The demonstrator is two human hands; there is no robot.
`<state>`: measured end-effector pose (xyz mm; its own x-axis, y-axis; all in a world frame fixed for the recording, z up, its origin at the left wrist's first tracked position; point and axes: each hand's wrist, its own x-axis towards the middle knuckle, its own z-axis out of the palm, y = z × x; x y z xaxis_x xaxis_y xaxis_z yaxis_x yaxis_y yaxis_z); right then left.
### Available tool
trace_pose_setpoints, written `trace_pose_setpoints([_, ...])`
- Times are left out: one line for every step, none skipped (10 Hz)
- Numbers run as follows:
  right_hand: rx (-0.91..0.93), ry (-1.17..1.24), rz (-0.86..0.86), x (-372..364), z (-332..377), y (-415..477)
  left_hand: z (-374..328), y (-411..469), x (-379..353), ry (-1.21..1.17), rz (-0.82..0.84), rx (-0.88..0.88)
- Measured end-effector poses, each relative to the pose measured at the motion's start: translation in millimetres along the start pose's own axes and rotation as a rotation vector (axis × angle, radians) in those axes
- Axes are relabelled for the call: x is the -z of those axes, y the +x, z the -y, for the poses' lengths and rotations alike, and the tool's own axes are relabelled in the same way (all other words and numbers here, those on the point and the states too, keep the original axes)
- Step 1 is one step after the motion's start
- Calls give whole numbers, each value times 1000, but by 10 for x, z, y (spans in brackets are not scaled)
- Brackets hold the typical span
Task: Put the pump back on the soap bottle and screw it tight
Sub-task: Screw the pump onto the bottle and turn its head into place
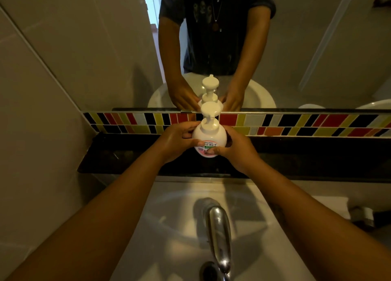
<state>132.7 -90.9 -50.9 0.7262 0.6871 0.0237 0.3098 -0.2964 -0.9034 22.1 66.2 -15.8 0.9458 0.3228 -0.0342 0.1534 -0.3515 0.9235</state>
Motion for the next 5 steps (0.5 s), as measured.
trace_pose_setpoints([-5, 0, -22, -24, 22, 7, -3, 26, -4, 27, -8, -10])
trace_pose_setpoints([-12, -36, -47, -31, 29, -3, 7, 36, 5, 28, -10, 3])
trace_pose_setpoints([-53, -114, -61, 27, 43, -38, 43, -31, 23, 75, -79, 56])
trace_pose_setpoints([-39, -218, -112, 118, 30, -134, 146, -165, 29, 250, -220, 57])
trace_pose_setpoints([-12, -388, -150, 164, 13, -300, 229, -342, -20, 486, -326, 17])
